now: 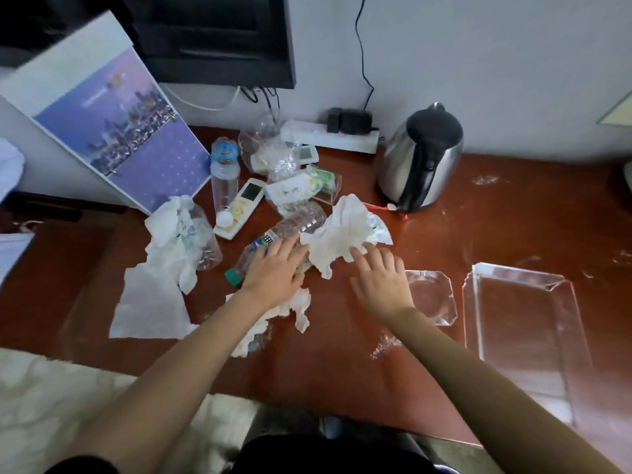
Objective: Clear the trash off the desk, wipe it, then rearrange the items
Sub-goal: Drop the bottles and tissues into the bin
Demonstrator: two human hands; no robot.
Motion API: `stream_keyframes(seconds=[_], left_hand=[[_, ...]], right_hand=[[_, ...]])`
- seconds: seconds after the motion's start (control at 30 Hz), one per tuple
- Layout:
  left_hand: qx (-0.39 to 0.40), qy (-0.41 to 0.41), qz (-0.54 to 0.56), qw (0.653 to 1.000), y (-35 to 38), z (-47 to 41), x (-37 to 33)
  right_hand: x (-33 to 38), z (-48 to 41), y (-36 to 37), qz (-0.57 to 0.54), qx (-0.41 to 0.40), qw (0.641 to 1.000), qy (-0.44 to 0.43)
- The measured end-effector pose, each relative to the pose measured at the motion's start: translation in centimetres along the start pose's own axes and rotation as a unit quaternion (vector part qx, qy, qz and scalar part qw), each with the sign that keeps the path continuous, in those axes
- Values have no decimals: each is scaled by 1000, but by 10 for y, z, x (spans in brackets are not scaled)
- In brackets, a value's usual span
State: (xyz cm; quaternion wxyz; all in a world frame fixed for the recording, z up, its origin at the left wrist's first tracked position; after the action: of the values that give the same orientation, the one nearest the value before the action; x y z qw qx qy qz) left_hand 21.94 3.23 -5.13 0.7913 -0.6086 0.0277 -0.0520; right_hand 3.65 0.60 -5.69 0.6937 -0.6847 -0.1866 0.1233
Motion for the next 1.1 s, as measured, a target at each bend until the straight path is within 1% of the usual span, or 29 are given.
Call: stream_keyframes(seconds=[0.07,0.13,0.17,0.23,0.3,0.33,0.4,0.47,0.53,0.6,0.67,0.77,0.83,0.9,0.93,1.0,1.1], left_hand=[[-2,-4,7,1000,-2,-20,15],[-12,2,9,1000,-4,-38,27],[-19,9,10,1000,-6,-47,32],[-29,34,15,999,-9,-63,40],[-38,63,19,997,-15,-80,48],[-43,76,25,996,-19,-89,52],[-69,103,35,992,-31,-109,58],[-82,127,24,988,-41,-128,60],[-60,140,16,988,-43,-145,60],[-41,142,7,989,-44,-158,57],[-31,141,-3,989,-44,-168,55],[-49,142,-2,989,-50,-180,60],[-41,127,19,991,-54,-188,66],[-22,123,26,992,-56,-194,69],[-21,128,24,991,-57,-195,68],[-47,147,24,988,-65,-190,67],[-92,150,71,982,-82,-174,71]], right_hand=[[3,-27,2,15,17,1000,1],[6,-50,8,0,60,998,21],[7,-60,13,-21,95,994,45],[9,-76,26,-101,154,976,116],[13,-87,38,-181,195,947,178],[16,-90,45,-198,215,937,193],[21,-92,53,-180,234,935,196],[21,-89,54,-141,212,947,194],[20,-86,50,-121,167,961,185],[21,-81,47,-135,128,964,191],[21,-78,48,-159,91,959,216],[18,-71,52,-229,78,931,272],[12,-66,52,-314,54,899,301],[5,-60,48,-378,9,866,327],[1,-57,44,-385,-17,859,336],[-11,-53,36,-377,-68,853,355],[-29,-54,19,-367,-118,844,373]])
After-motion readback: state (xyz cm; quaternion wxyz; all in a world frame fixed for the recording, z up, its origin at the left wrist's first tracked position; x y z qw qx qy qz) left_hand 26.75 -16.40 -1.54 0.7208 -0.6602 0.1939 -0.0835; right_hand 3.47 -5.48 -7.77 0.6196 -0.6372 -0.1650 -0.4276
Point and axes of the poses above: each hand's wrist, its own z-axis away from the middle knuckle, its own y-axis out of the palm, x = y × z, the point moved 5 cm from there along -z, towards the middle knuckle, and after that the axes turned 1 degree about y, right-handed, at the moved point
